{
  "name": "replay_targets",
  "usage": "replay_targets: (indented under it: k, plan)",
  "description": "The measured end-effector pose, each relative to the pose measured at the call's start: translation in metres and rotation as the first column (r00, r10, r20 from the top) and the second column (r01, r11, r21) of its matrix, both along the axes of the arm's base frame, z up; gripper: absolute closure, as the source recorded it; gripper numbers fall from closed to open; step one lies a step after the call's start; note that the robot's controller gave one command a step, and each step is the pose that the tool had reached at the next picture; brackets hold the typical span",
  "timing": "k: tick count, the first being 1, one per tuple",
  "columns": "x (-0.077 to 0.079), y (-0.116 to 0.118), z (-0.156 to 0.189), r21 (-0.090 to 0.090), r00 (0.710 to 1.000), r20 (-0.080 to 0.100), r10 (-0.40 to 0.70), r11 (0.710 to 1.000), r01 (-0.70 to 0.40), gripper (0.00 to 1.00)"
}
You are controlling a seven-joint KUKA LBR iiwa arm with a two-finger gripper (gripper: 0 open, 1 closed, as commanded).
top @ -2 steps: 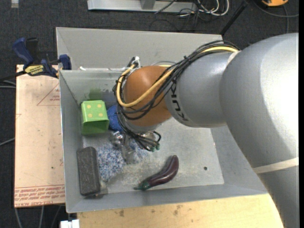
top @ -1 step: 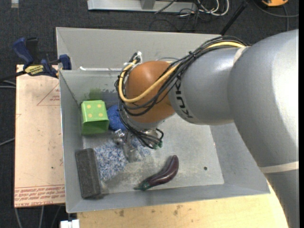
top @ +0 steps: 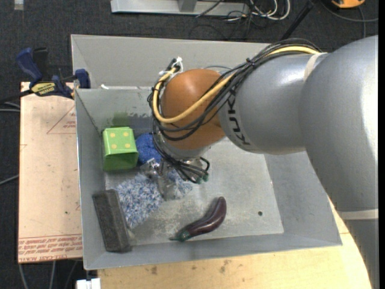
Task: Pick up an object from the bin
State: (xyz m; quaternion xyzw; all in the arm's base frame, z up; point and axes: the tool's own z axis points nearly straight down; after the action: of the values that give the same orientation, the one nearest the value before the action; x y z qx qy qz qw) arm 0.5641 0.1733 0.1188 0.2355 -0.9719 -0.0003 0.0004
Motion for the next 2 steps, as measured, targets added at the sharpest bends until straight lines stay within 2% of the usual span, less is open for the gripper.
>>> replay_targets:
  k: [2]
  plan:
    - [0.0010, 0.0006, 0.0199, 0.002, 1.000, 0.007, 0.000, 1.000, 0.000, 1.00]
